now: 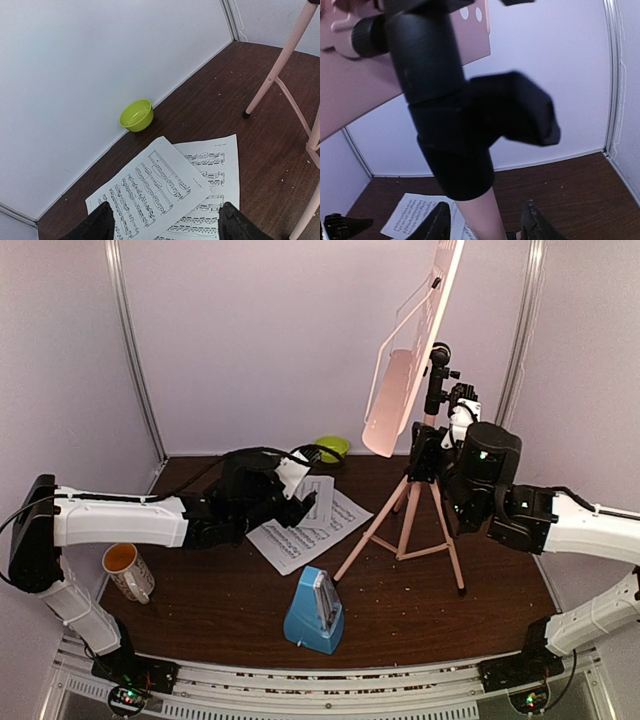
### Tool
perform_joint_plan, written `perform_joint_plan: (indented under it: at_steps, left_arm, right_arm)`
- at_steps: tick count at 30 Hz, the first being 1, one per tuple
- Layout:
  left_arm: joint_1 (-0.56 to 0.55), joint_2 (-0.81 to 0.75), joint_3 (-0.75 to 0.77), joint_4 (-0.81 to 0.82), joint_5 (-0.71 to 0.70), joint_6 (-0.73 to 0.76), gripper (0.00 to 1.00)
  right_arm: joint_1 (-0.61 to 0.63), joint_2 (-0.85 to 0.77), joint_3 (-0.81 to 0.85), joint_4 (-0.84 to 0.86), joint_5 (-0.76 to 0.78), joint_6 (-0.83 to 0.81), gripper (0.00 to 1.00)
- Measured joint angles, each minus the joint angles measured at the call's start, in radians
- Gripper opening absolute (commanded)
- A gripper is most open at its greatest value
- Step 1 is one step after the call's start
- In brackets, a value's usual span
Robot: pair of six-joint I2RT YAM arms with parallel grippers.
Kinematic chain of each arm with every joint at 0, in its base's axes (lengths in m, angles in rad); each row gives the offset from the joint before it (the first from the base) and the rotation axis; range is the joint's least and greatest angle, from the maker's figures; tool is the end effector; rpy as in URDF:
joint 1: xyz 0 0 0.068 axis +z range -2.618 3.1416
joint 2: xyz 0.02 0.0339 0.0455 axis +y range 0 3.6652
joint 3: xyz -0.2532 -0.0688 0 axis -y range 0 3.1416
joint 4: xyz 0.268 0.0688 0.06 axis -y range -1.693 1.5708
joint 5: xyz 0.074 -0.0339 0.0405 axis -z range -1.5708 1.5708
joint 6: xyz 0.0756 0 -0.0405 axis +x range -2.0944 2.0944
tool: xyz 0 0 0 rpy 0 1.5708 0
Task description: Set up the instrument practice props
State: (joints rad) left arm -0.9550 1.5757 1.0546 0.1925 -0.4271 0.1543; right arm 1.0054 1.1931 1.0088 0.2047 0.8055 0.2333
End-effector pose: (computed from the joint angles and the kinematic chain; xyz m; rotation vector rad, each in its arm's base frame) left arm 0.2674 -0.3237 0.2392 0.7300 1.7233 -0.1464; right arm 0.2215 0.2473 0.3613 0.0378 1.5670 0.3530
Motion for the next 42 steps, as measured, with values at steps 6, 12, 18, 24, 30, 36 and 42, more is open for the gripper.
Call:
perform_joint_plan:
  at_steps: [6, 12, 18, 24, 30, 36, 42]
  left_arm:
    - [0.006, 0.000, 0.000, -0.030, 0.001, 0.001, 0.73]
    - [0.018, 0.000, 0.000, -0.042, 0.000, 0.003, 0.73]
    - [0.031, -0.016, 0.000, -0.045, 0.000, 0.005, 0.73]
    - [0.034, -0.045, -0.005, -0.045, 0.001, 0.004, 0.73]
    - [0.039, -0.055, -0.018, -0.049, 0.005, 0.004, 0.73]
    - [0.044, -0.064, -0.023, -0.070, 0.021, 0.000, 0.73]
    - [0.047, -0.078, -0.036, -0.093, 0.031, -0.006, 0.73]
  right_arm:
    - [0.021, 0.060, 0.019, 0.055, 0.127, -0.047, 0.10]
    - [0.021, 0.074, 0.010, 0.121, 0.159, -0.165, 0.00]
    - [-0.020, 0.064, -0.038, 0.217, 0.047, -0.220, 0.00]
    - [-0.141, 0.046, -0.079, 0.262, -0.209, -0.237, 0.00]
    - [-0.267, 0.047, -0.079, 0.254, -0.511, -0.206, 0.00]
    - [-0.360, 0.058, -0.070, 0.252, -0.795, -0.170, 0.00]
    - [-0.435, 0.103, -0.030, 0.253, -1.074, -0.134, 0.00]
